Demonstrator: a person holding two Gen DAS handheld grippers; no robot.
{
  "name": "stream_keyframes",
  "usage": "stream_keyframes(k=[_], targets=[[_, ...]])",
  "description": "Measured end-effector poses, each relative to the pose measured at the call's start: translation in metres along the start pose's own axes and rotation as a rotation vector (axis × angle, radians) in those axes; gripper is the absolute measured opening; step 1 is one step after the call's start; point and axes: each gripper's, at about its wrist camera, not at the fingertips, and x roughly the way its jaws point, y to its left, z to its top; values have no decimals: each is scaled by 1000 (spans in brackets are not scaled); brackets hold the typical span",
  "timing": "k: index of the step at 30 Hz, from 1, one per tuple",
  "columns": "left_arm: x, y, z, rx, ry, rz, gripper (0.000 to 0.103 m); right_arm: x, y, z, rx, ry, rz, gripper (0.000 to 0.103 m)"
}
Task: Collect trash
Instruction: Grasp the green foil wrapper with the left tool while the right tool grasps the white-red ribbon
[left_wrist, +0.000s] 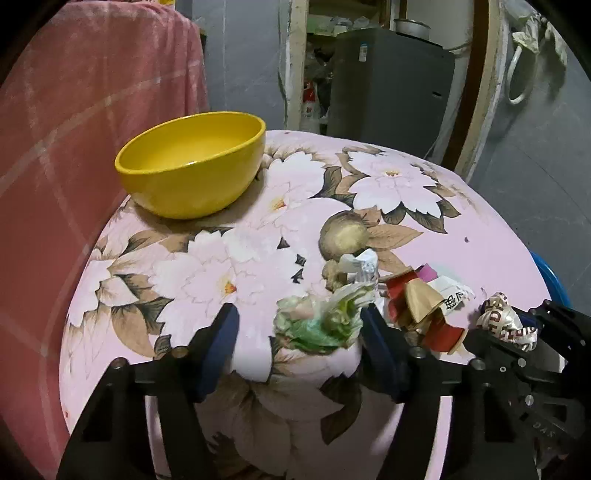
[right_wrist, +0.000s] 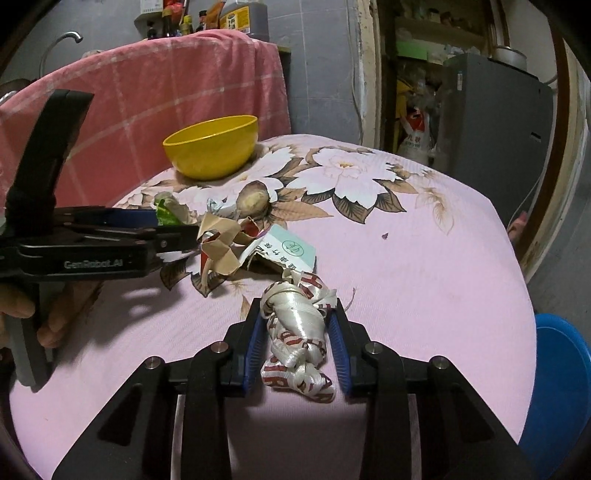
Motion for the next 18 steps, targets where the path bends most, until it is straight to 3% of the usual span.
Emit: stream_keyframes(k=[3, 8, 18], targets=[[2, -5, 1, 18, -3, -19, 41, 0, -1, 0, 2, 0, 5, 31], [-2, -11, -2, 33, -7, -47, 28, -1, -1, 0, 11, 1, 25, 27], [-21, -11, -18, -5, -9, -107, 25, -5, 2, -2, -9, -4, 30, 24]])
